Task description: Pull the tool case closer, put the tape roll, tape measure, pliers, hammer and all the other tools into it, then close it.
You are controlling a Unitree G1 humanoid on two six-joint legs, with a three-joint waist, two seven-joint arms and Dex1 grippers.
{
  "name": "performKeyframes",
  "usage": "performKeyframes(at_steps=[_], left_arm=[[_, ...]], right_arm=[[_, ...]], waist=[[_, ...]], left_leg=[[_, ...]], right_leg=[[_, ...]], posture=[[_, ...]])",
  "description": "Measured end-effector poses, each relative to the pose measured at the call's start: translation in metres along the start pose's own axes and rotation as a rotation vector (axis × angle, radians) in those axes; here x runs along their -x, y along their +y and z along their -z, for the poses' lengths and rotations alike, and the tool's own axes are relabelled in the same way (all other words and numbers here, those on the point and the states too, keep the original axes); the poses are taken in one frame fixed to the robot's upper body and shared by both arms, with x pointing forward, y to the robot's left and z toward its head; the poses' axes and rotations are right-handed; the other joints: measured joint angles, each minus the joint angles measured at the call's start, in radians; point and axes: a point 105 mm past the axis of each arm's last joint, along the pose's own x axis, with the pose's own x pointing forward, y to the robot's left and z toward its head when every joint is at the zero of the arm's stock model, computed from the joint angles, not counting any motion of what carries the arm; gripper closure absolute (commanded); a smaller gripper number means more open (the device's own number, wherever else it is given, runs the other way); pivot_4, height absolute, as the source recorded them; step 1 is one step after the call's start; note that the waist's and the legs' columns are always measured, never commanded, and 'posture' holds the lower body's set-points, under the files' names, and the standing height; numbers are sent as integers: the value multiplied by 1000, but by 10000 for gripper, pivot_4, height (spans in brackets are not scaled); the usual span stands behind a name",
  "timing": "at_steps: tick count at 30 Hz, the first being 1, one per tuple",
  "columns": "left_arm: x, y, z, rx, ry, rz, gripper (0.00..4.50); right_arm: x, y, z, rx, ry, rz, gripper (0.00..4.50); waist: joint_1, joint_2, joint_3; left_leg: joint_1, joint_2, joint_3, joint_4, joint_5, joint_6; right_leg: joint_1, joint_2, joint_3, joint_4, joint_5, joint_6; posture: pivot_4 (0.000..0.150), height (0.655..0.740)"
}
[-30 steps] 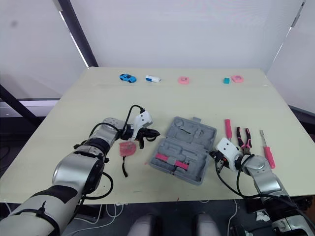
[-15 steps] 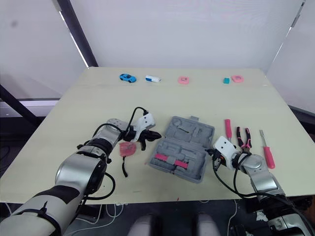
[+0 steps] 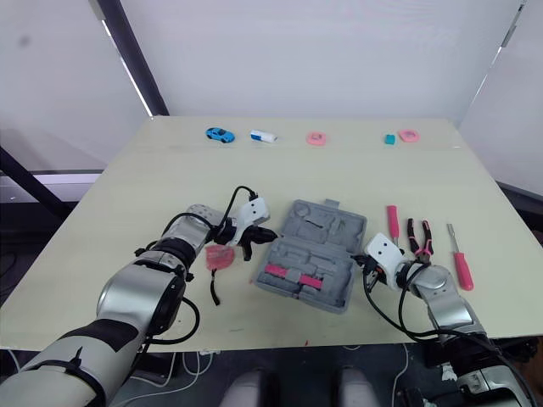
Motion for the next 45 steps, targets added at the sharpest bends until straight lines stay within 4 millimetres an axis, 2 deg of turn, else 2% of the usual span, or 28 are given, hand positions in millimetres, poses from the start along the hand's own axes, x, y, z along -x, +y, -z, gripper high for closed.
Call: performKeyframes(at_steps=[19,45], left_arm=[[0,-7,1,30,11,76,44481],[6,-23,11,57,63,229,44481]], right_arm=[[-2,1,3,-9,-6,-4,45000],[4,10,3,-36,-22,-108,45000]], waist=[[-1,0,0],[0,0,0]], left_leg=[[0,0,0,0,0,0],[0,0,0,0,0,0]], right_leg=[[0,0,0,0,0,0],[0,0,0,0,0,0]], posture=[[1500,7395],[1500,7395]])
